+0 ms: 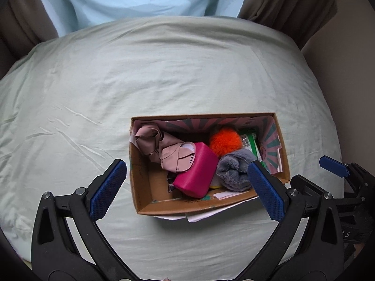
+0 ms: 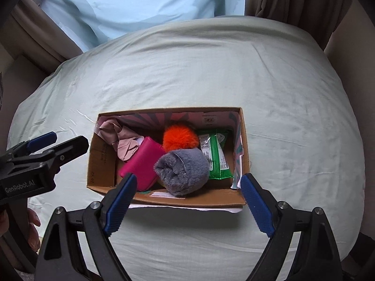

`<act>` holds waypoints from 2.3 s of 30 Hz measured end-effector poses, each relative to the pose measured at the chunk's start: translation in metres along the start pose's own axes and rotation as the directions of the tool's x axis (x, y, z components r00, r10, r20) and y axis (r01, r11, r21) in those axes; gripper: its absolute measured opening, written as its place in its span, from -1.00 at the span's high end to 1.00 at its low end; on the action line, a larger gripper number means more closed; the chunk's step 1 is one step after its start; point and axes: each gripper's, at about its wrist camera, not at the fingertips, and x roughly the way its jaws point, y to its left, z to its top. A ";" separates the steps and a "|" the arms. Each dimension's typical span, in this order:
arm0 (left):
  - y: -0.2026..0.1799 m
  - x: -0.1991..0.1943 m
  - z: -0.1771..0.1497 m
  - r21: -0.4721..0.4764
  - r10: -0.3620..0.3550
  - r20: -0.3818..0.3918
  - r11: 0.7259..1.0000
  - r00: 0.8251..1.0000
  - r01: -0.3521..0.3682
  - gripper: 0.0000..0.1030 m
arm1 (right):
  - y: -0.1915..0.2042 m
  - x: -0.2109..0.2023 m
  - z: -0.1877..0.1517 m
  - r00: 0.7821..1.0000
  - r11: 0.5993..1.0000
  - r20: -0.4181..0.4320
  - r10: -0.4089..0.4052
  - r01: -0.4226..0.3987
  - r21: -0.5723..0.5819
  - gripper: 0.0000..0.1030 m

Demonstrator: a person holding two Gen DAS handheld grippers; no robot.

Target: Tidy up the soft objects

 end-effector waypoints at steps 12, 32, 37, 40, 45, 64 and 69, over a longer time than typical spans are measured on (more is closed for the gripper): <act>-0.031 -0.172 -0.014 -0.020 0.043 0.298 0.999 0.954 -0.038 -0.99 | -0.003 -0.157 0.006 0.967 0.999 0.256 -0.005 0.015 -0.034 -0.70; -0.125 -0.345 -0.076 -0.043 0.100 0.650 0.995 0.753 -0.095 -0.99 | -0.034 -0.334 -0.047 0.794 0.995 0.607 -0.038 0.084 -0.048 -0.70; -0.135 -0.345 -0.087 -0.040 0.101 0.648 0.994 0.755 -0.099 -1.00 | -0.038 -0.342 -0.057 0.777 0.995 0.627 -0.044 0.092 -0.045 -0.70; -0.137 -0.347 -0.091 -0.039 0.094 0.650 0.995 0.754 -0.091 -1.00 | -0.039 -0.347 -0.060 0.768 0.994 0.639 -0.044 0.098 -0.050 -0.70; -0.140 -0.349 -0.094 -0.034 0.090 0.654 0.995 0.751 -0.090 -1.00 | -0.041 -0.351 -0.065 0.764 0.994 0.644 -0.042 0.094 -0.047 -0.70; -0.140 -0.351 -0.097 -0.015 0.094 0.664 0.994 0.742 -0.112 -1.00 | -0.039 -0.358 -0.064 0.744 0.995 0.666 -0.048 0.095 -0.034 -0.70; -0.140 -0.352 -0.098 -0.017 0.091 0.668 0.994 0.738 -0.107 -1.00 | -0.038 -0.357 -0.062 0.745 0.994 0.665 -0.051 0.101 -0.036 -0.70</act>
